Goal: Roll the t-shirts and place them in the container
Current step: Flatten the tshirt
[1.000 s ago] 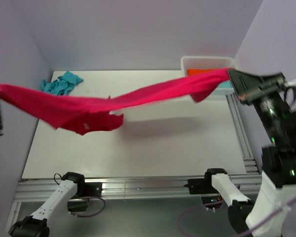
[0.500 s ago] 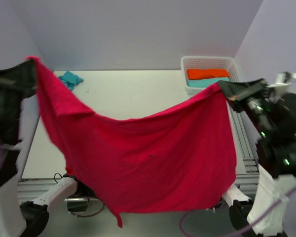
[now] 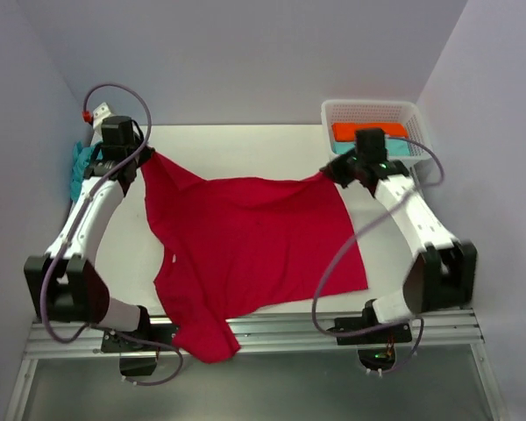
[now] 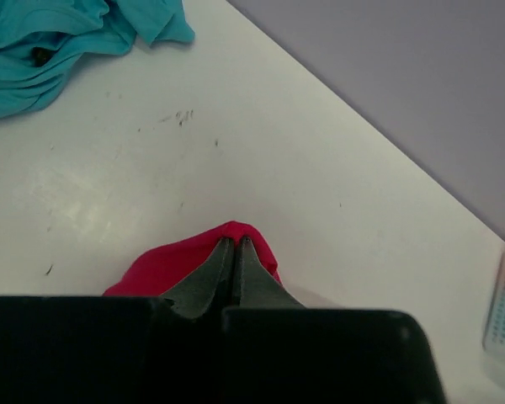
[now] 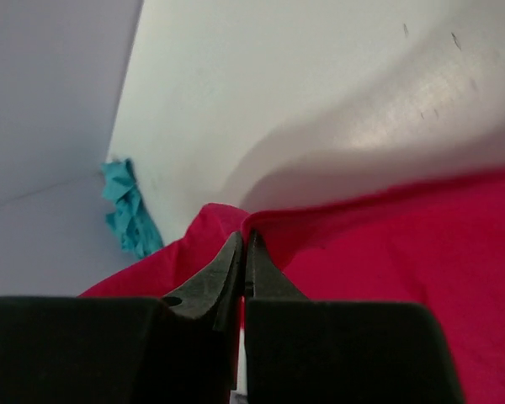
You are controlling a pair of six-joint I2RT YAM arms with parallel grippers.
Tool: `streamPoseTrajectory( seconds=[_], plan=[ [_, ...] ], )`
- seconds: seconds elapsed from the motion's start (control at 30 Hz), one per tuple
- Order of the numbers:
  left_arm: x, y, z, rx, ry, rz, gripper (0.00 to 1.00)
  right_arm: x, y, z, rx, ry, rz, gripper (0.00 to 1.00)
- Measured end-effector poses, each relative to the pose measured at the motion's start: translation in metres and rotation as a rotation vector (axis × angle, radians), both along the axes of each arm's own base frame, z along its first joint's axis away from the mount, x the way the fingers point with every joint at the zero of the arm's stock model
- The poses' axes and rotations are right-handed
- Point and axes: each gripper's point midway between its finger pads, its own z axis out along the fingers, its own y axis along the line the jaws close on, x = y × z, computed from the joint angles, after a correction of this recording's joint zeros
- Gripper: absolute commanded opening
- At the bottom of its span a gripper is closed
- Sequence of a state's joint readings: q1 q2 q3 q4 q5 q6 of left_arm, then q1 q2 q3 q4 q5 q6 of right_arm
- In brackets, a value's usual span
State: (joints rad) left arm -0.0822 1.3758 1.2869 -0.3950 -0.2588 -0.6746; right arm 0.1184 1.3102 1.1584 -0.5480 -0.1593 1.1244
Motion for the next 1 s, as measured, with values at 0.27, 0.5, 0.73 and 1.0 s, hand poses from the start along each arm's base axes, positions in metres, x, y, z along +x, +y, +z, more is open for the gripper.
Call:
streamPoseTrajectory(
  seconds=[0.27, 0.5, 0.73, 1.0],
  plan=[
    [0.104, 0.019, -0.075, -0.031, 0.058, 0.055, 0.0, 0.175, 0.053, -0.05, -0.075, -0.002, 0.032, 0.0],
    [0.237, 0.05, -0.066, -0.083, -0.046, 0.025, 0.99, 0.301, 0.076, -0.014, -0.032, -0.281, 0.025, 1.0],
    [0.209, 0.063, -0.055, -0.076, 0.002, 0.023, 0.99, 0.272, 0.033, -0.019, -0.076, -0.237, 0.03, 1.0],
    [0.108, 0.044, -0.026, -0.077, 0.103, 0.019, 0.99, 0.159, -0.009, 0.004, -0.253, -0.179, 0.066, 0.7]
  ],
)
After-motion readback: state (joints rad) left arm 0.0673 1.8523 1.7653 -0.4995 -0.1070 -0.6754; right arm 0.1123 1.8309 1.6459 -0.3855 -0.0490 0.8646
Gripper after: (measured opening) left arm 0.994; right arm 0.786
